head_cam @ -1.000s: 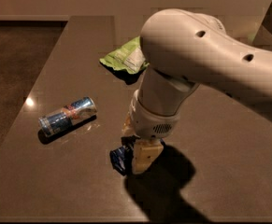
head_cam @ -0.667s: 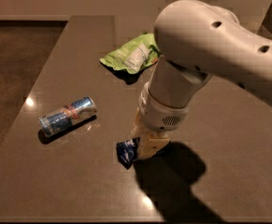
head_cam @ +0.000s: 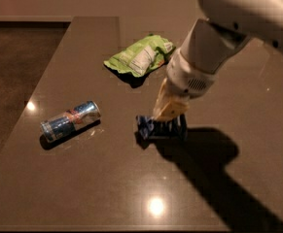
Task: Move rxbar blueberry near green rice chip bag
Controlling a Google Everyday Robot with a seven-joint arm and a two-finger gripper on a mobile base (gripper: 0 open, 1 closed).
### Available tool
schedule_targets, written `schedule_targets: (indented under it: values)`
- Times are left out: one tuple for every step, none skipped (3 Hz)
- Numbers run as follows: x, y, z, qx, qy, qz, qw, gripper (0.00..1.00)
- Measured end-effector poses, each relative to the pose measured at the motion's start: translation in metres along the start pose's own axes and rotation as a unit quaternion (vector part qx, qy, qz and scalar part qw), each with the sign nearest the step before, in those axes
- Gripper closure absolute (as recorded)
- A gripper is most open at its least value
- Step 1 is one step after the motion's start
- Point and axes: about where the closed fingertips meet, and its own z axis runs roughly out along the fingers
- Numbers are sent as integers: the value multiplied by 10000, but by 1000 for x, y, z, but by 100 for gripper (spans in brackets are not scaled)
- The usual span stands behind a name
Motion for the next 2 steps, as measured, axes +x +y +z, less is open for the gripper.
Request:
schedule_targets:
  values:
    - [4, -36, -15, 154, -156, 313, 9993, 100]
    - [1, -78, -25, 392, -274, 573, 9972, 100]
